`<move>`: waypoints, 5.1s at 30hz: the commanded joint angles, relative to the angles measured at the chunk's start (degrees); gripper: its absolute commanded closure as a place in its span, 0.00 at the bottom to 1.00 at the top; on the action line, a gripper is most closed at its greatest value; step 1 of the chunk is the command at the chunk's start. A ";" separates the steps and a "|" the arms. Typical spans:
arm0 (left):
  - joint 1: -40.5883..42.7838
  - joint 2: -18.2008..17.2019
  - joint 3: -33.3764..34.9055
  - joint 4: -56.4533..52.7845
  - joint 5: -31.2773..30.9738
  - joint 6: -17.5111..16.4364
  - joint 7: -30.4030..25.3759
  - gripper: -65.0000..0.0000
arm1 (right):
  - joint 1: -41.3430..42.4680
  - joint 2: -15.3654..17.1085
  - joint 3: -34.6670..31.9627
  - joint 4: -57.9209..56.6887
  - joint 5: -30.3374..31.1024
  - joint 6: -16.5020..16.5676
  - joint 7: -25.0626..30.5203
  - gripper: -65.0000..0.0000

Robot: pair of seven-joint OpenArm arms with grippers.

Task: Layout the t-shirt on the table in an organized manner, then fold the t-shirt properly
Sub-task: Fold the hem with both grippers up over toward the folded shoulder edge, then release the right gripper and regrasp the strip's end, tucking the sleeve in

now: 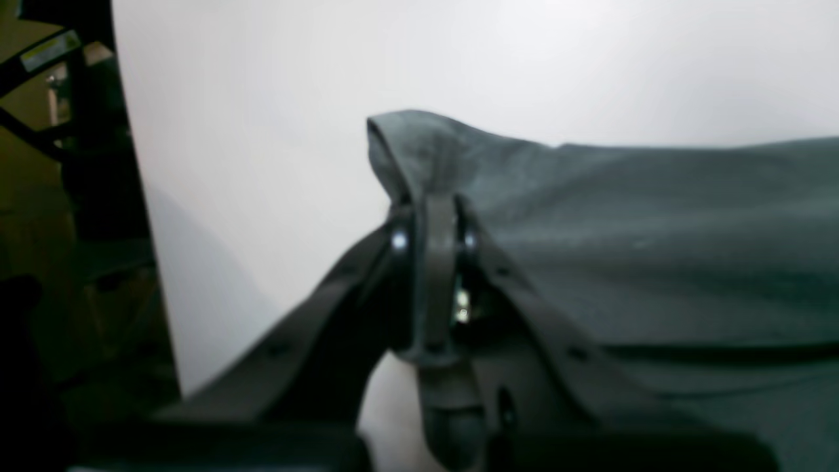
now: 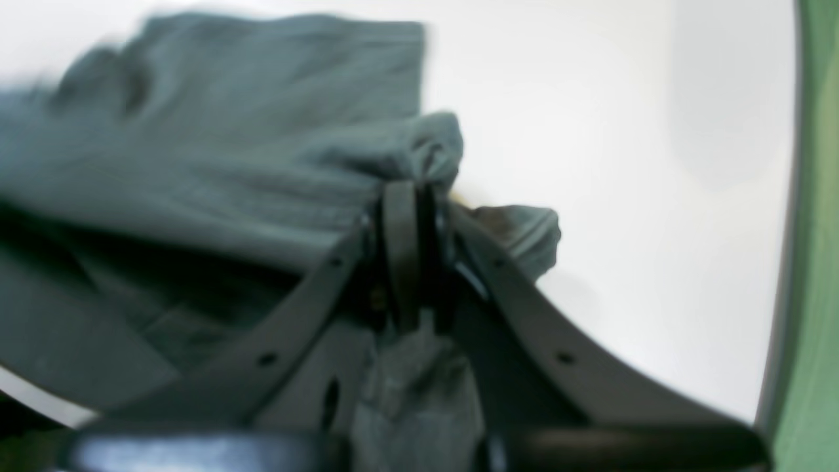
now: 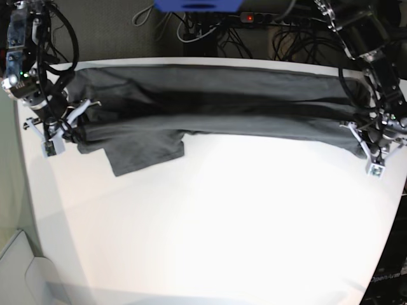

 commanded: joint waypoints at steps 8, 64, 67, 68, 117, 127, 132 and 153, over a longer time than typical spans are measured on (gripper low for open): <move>1.66 -1.63 -0.32 1.53 0.07 0.19 -0.48 0.99 | -1.84 0.73 4.07 1.13 0.04 8.04 0.86 1.00; 11.68 -1.54 -0.23 2.14 0.07 0.10 -0.92 0.43 | -13.18 -3.93 -1.30 2.98 -18.60 8.22 0.68 0.47; 11.68 -1.54 -0.32 2.32 0.07 0.10 -0.92 0.43 | -13.18 -3.93 -0.77 3.15 -18.60 8.22 0.68 0.39; 11.68 -1.54 -0.32 2.41 0.07 0.10 -0.92 0.43 | -13.18 -3.93 0.20 3.24 -18.34 8.22 0.68 0.38; 11.77 -1.54 -0.32 2.67 0.43 0.10 -0.40 0.20 | 33.33 -13.08 -3.32 -30.87 -18.60 18.33 -21.65 0.37; 11.77 -1.45 -0.32 2.76 0.43 0.10 -0.40 0.20 | 32.62 -14.04 -3.32 -31.04 -18.60 18.33 -20.94 0.37; 11.60 -1.45 -0.32 2.76 0.43 0.10 -0.31 0.20 | 33.24 -14.57 -3.41 -36.14 -18.60 18.33 -20.94 0.37; 11.33 -1.45 -0.23 2.14 0.43 0.10 -0.75 0.20 | 27.88 -14.66 -3.41 -29.46 -18.25 19.47 -20.68 1.00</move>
